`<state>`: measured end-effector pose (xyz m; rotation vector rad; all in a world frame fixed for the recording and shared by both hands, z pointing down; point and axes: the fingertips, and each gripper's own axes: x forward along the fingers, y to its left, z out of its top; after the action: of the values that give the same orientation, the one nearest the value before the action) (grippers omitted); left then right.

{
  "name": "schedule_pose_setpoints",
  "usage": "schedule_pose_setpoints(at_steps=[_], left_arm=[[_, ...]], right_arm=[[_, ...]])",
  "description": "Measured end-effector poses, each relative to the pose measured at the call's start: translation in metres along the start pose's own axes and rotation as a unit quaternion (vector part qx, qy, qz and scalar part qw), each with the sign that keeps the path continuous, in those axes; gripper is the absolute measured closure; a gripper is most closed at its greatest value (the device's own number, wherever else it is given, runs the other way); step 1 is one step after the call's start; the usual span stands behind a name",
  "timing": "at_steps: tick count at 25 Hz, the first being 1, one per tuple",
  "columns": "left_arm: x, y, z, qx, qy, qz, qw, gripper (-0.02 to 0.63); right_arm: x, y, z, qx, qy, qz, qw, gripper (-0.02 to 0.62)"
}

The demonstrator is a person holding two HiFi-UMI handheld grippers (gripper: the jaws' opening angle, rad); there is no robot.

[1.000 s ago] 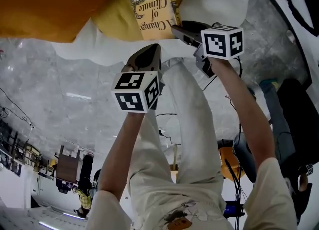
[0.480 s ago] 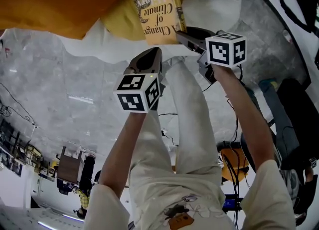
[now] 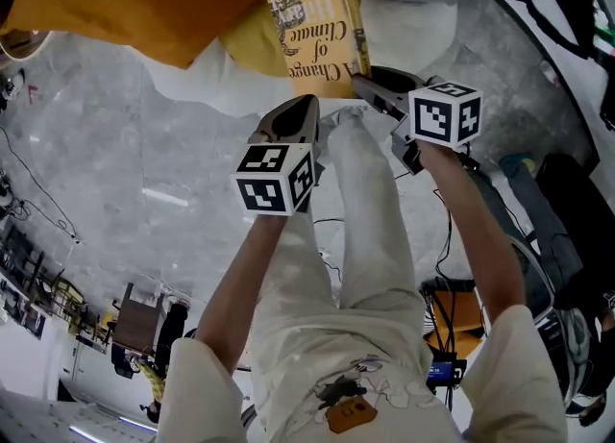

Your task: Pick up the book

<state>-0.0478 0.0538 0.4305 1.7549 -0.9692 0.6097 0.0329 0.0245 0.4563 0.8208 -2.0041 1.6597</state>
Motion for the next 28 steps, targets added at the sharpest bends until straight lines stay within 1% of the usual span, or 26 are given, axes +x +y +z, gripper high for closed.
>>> schedule_pose_setpoints(at_steps=[7, 15, 18, 23, 28], left_arm=[[-0.04, -0.013, 0.012, 0.009, -0.011, -0.001, 0.9999, 0.603], [-0.101, -0.032, 0.025, 0.025, -0.03, -0.009, 0.9992, 0.603], [-0.127, -0.042, 0.023, 0.026, -0.035, -0.013, 0.999, 0.603], [-0.162, -0.055, 0.021, 0.044, -0.039, -0.024, 0.998, 0.603], [-0.195, -0.066, 0.023, 0.057, -0.053, -0.03, 0.9965, 0.603]], right_arm=[[-0.029, 0.047, 0.002, -0.013, -0.009, 0.006, 1.0, 0.434], [-0.066, 0.105, -0.001, -0.01, -0.041, 0.002, 0.999, 0.434], [-0.081, 0.128, -0.008, -0.008, -0.049, 0.003, 0.999, 0.434], [-0.101, 0.161, -0.018, -0.004, -0.064, 0.006, 0.998, 0.434], [-0.122, 0.194, -0.029, -0.005, -0.086, 0.008, 0.996, 0.434]])
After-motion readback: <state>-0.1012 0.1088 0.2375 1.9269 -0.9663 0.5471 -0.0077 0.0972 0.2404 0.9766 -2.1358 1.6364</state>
